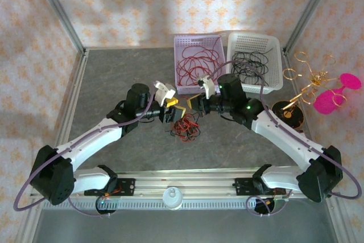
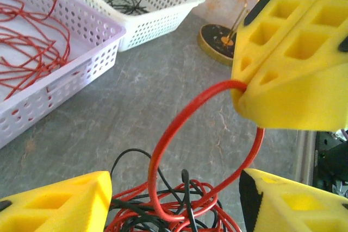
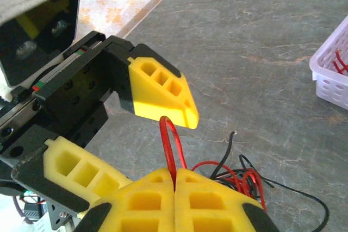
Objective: Untangle the cables
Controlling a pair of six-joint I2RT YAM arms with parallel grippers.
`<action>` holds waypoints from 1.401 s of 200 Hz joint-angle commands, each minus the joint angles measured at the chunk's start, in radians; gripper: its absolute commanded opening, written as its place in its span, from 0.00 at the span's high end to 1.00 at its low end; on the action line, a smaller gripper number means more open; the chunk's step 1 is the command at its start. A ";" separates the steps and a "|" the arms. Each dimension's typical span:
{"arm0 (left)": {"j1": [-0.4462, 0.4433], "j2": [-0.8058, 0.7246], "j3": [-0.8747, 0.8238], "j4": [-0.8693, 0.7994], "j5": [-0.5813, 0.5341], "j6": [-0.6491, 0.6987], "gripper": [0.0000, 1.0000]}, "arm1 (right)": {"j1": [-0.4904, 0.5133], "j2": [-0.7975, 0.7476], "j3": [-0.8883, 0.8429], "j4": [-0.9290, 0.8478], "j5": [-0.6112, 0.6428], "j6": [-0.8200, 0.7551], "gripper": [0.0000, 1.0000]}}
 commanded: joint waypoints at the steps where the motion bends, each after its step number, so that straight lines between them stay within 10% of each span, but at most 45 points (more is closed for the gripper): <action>1: -0.009 -0.011 -0.036 0.205 0.054 -0.035 0.39 | 0.007 -0.029 0.032 0.014 -0.056 -0.028 1.00; 70: -0.010 -0.029 -0.080 0.317 0.015 -0.045 1.00 | 0.007 -0.029 0.062 0.002 -0.083 -0.057 1.00; 93: -0.012 -0.087 -0.087 0.270 -0.068 -0.041 1.00 | 0.006 -0.064 0.043 0.033 0.011 -0.054 1.00; 127: -0.017 -0.160 -0.080 0.209 -0.067 -0.057 1.00 | 0.007 -0.106 -0.125 0.301 0.056 0.030 0.64; 171: -0.022 -0.214 -0.068 0.186 -0.070 -0.107 1.00 | 0.054 -0.077 -0.310 0.676 0.079 0.157 0.57; 280: -0.022 -0.149 0.024 0.047 -0.088 -0.215 1.00 | 0.081 -0.135 -0.508 0.810 0.100 0.090 0.17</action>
